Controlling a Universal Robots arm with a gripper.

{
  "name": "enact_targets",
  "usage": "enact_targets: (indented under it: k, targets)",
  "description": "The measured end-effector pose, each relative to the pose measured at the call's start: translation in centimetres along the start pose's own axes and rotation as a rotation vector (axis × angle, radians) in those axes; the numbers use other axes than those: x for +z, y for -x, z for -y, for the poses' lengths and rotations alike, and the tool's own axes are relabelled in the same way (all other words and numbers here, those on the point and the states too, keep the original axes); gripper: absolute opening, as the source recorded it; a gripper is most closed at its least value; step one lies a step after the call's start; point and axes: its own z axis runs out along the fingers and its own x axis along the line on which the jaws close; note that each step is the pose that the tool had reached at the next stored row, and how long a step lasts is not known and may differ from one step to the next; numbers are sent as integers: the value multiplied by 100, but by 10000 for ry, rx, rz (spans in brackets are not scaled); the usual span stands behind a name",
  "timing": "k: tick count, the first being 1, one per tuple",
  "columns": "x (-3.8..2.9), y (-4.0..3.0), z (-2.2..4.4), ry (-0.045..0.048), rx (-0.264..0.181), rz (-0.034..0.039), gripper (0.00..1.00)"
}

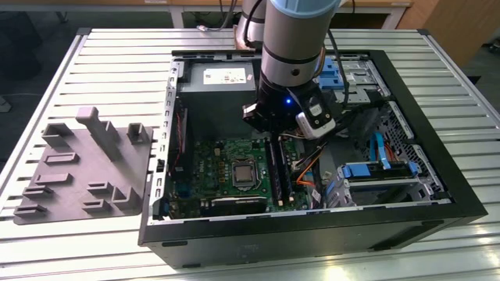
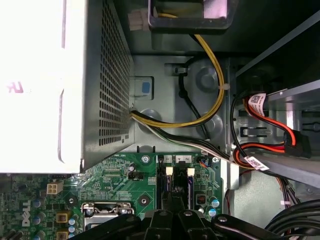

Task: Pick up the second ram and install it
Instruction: 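Press down the second ram until it locks into place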

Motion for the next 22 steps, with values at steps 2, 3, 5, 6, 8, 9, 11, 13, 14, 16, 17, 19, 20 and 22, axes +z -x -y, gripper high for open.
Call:
enact_targets:
  k: [2,3,5,6,8,9,11,13,14,16,17,19,20,22]
  targets:
    - [-2,0,0,-2,1,-1,11]
    - [-2,0,0,-3,0,-1,11]
    - [-4,0,0,-3,1,-2,11]
    - [-10,0,1,-8,1,-3,11]
    - [-20,0,-1,-3,0,-2,11]
    - [-25,0,-1,-4,0,-2,11]
    - [-31,0,-2,-2,0,-1,11]
    - [-35,-2,-2,-1,1,-1,11]
    - [-38,-4,-2,-2,1,0,11]
    - [-46,-4,-2,-6,-1,-1,11]
    - [-51,-4,-2,-5,0,0,11]
    - [-61,-4,-3,-4,0,0,11]
    - [-66,-4,-4,-4,0,0,11]
    - [-100,-4,-6,-3,0,0,11]
